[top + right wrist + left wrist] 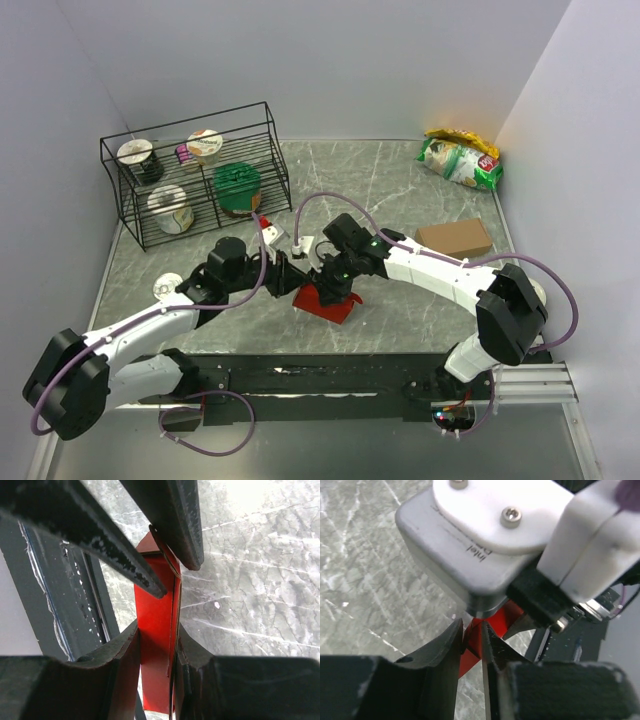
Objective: Fold the paper box
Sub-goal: Close the paper box at the center of the board.
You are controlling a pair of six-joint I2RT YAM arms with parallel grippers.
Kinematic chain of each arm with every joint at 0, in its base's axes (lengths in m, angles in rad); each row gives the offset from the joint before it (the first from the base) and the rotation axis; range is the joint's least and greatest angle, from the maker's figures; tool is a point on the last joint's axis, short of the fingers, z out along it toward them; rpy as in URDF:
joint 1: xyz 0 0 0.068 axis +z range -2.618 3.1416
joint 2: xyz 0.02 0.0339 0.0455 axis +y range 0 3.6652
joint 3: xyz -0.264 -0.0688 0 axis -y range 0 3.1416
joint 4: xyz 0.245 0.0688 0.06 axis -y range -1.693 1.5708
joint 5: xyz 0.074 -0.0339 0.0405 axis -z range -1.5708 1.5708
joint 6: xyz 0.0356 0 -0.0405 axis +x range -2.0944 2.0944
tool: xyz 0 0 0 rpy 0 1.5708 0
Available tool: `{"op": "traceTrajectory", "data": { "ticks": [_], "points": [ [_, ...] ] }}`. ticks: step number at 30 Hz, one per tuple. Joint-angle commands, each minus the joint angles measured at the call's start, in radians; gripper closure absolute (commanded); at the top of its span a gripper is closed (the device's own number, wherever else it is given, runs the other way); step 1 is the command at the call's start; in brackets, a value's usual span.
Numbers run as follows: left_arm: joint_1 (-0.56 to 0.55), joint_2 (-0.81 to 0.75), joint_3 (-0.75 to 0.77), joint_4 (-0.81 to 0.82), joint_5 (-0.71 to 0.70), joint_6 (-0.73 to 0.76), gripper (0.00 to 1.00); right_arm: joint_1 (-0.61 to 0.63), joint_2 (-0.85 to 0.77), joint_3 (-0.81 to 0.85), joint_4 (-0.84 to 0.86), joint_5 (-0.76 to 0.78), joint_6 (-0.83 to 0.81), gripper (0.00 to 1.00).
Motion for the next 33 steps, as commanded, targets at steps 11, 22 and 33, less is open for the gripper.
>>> {"op": "traceTrajectory", "data": {
  "ticks": [11, 22, 33],
  "points": [
    [-0.041, -0.035, 0.09, -0.085, -0.117, 0.061, 0.65, -0.006, -0.024, 0.017, 0.038, 0.007, 0.013, 0.73],
    [-0.052, -0.032, 0.096, -0.107, -0.114, 0.062, 0.73, -0.006, -0.023, 0.017, 0.04, 0.007, 0.013, 0.73],
    [-0.076, -0.033, 0.096, -0.12, -0.159, 0.052, 0.88, -0.002, -0.027, 0.008, 0.057, 0.099, 0.02, 0.73]
  ]
}}
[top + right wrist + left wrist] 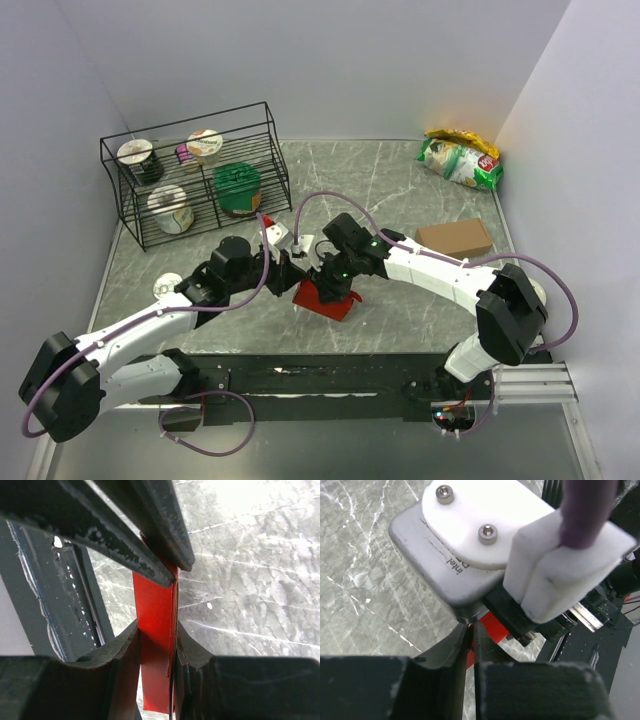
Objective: Fold the paper box
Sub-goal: Close the paper box at the center of the board.
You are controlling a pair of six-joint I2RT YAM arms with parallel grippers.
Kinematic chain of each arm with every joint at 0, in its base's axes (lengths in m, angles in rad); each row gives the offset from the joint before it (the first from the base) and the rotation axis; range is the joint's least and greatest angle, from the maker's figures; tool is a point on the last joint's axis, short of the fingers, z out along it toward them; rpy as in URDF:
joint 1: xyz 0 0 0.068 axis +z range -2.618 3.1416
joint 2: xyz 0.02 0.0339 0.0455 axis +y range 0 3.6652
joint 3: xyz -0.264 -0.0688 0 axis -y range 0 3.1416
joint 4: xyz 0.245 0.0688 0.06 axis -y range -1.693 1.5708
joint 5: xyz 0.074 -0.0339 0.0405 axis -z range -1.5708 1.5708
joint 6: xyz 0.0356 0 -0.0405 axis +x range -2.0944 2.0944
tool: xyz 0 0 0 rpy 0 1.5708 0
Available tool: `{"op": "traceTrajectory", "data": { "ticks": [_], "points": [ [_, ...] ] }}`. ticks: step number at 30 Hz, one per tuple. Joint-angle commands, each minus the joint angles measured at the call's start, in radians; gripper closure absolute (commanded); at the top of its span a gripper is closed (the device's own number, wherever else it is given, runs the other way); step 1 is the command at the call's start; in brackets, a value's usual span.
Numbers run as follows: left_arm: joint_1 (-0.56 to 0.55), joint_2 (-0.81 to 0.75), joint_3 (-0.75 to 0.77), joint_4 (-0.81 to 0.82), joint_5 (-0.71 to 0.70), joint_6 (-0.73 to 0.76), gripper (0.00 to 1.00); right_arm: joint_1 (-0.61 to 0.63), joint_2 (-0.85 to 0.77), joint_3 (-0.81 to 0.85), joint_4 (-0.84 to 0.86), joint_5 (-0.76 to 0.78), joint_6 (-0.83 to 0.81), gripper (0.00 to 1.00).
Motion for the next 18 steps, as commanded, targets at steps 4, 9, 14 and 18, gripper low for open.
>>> {"op": "traceTrajectory", "data": {
  "ticks": [4, 9, 14, 18],
  "points": [
    [-0.031, 0.002, 0.019, 0.011, -0.058, -0.019, 0.94, 0.012, -0.037, -0.002, 0.057, 0.148, 0.016, 0.73],
    [-0.083, -0.011, -0.029, 0.072, -0.168, -0.059, 0.99, 0.034, -0.032, -0.008, 0.063, 0.219, 0.027, 0.73],
    [-0.147, -0.039, -0.11, 0.163, -0.345, -0.08, 0.99, 0.037, -0.017, -0.005, 0.066, 0.246, 0.051, 0.73],
    [-0.202, -0.051, -0.167, 0.264, -0.435, -0.076, 0.99, 0.038, -0.006, -0.002, 0.07, 0.255, 0.065, 0.73]
  ]
}}
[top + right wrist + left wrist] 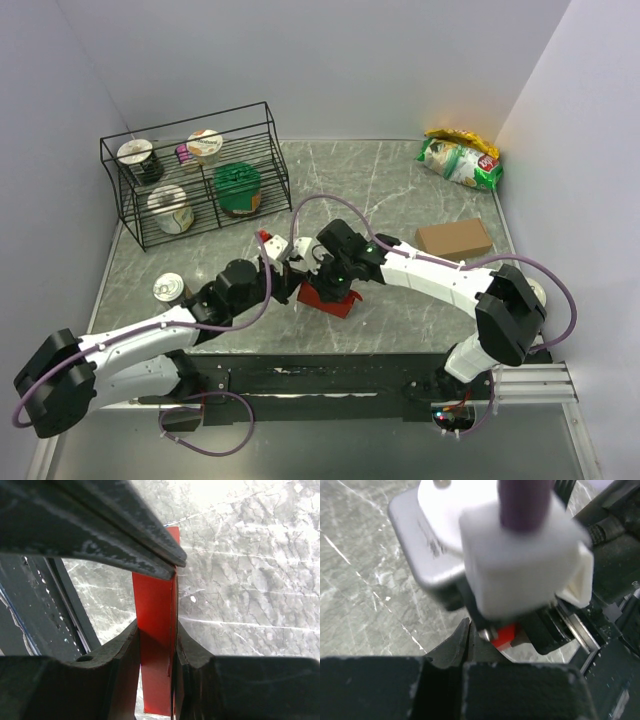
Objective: Fold the paper box
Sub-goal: Close the paper box at the center of the board.
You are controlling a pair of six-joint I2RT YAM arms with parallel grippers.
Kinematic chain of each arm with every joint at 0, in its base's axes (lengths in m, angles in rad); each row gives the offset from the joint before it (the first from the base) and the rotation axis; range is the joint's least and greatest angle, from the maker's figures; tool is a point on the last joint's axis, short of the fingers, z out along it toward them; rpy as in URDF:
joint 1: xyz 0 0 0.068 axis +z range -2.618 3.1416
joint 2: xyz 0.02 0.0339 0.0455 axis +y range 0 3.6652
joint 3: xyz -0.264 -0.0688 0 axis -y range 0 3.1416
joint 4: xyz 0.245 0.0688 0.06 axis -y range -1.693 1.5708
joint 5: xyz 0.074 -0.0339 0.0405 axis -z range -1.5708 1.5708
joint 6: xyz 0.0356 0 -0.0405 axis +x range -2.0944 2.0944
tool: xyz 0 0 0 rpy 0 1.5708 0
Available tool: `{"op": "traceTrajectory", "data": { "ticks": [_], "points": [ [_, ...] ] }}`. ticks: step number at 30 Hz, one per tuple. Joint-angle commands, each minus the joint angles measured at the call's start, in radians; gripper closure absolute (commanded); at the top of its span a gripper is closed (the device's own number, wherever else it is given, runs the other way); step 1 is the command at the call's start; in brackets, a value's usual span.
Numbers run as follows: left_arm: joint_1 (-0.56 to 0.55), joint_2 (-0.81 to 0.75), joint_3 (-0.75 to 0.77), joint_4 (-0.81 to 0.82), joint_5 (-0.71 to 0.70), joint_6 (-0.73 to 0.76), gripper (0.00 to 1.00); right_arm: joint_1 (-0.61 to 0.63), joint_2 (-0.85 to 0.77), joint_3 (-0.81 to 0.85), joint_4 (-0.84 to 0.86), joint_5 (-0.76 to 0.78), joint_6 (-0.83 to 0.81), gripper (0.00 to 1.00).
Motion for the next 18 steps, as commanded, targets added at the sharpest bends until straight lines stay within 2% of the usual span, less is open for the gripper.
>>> {"op": "traceTrajectory", "data": {
  "ticks": [1, 6, 12, 18],
  "points": [
    [-0.061, -0.022, -0.059, 0.114, -0.122, -0.024, 0.99, -0.009, -0.007, 0.005, 0.053, 0.089, 0.032, 0.73],
    [-0.095, 0.004, -0.11, 0.218, -0.165, -0.011, 0.99, -0.004, -0.001, -0.015, 0.075, 0.085, 0.046, 0.73],
    [-0.102, 0.069, -0.171, 0.336, -0.152, -0.029, 0.99, 0.005, 0.021, -0.035, 0.096, 0.115, 0.057, 0.72],
    [-0.112, 0.123, -0.188, 0.337, -0.129, 0.005, 0.99, 0.005, 0.038, -0.049, 0.101, 0.165, 0.069, 0.66]
  ]
}}
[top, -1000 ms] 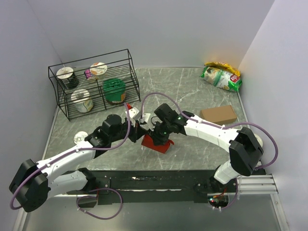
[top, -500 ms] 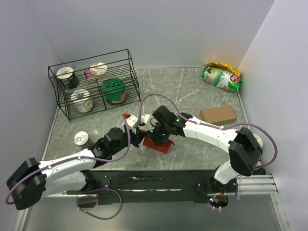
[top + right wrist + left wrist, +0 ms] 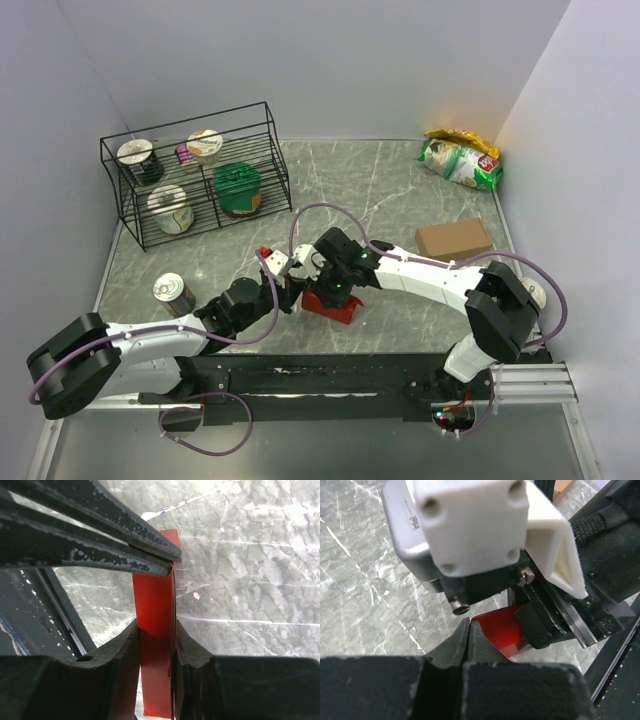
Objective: Fold the paper box
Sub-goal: Close the paper box at the center of the board.
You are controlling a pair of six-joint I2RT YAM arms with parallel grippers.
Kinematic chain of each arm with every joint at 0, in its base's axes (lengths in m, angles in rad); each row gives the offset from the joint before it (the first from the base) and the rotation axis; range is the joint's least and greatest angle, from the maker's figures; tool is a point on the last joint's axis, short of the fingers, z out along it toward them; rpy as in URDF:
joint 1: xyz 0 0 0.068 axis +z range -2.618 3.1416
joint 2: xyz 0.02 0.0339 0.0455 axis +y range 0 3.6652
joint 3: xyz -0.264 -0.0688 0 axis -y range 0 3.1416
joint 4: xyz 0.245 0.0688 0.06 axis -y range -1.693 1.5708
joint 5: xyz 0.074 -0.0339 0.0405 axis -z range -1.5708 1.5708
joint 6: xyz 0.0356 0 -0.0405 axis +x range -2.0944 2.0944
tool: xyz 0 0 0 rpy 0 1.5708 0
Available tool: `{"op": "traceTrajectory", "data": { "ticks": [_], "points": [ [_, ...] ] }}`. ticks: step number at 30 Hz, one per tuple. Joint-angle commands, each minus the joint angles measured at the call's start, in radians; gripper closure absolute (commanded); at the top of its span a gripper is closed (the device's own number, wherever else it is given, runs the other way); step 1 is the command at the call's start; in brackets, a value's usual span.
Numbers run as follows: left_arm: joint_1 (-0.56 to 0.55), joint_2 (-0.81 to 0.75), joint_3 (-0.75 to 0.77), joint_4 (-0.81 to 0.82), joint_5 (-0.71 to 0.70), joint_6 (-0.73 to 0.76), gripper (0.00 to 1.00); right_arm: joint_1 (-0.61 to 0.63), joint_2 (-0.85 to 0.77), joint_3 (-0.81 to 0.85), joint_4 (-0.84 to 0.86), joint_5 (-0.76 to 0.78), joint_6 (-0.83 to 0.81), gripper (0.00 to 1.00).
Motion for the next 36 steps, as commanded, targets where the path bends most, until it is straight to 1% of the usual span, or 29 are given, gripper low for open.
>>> {"op": "traceTrajectory", "data": {
  "ticks": [1, 3, 4, 6, 9, 12, 13, 16, 19, 25, 30, 36],
  "points": [
    [-0.021, 0.025, -0.02, -0.011, 0.031, 0.024, 0.99, -0.015, 0.005, -0.002, 0.064, 0.136, 0.034, 0.64],
    [-0.024, 0.031, -0.02, -0.026, 0.028, 0.032, 0.99, -0.013, 0.006, 0.001, 0.061, 0.161, 0.044, 0.61],
    [-0.025, 0.032, -0.02, -0.037, 0.025, 0.035, 0.99, -0.013, 0.008, 0.0, 0.066, 0.179, 0.049, 0.57],
    [-0.025, 0.04, -0.02, -0.042, 0.014, 0.03, 0.99, -0.013, 0.006, -0.005, 0.076, 0.202, 0.066, 0.52],
    [-0.027, 0.058, -0.015, -0.043, -0.004, 0.007, 0.99, -0.013, 0.0, -0.021, 0.099, 0.259, 0.093, 0.51],
    [-0.037, 0.084, 0.002, -0.036, -0.015, -0.006, 0.99, 0.001, -0.027, -0.055, 0.145, 0.33, 0.116, 0.45],
    [-0.042, 0.092, 0.012, -0.035, -0.016, -0.003, 0.99, 0.004, -0.037, -0.066, 0.159, 0.346, 0.121, 0.39],
    [-0.045, 0.123, 0.04, -0.052, -0.015, 0.006, 0.99, 0.014, -0.061, -0.11, 0.216, 0.399, 0.136, 0.33],
    [-0.045, 0.155, 0.078, -0.094, -0.016, 0.014, 0.99, 0.031, -0.084, -0.155, 0.266, 0.483, 0.152, 0.28],
    [-0.047, 0.196, 0.135, -0.157, -0.036, 0.003, 0.99, 0.085, -0.107, -0.218, 0.337, 0.641, 0.187, 0.21],
    [-0.051, 0.212, 0.149, -0.152, -0.071, -0.025, 0.99, 0.099, -0.098, -0.233, 0.357, 0.672, 0.225, 0.18],
    [-0.06, 0.238, 0.151, -0.123, -0.098, -0.071, 0.99, 0.096, -0.083, -0.226, 0.351, 0.58, 0.245, 0.15]
  ]
}}
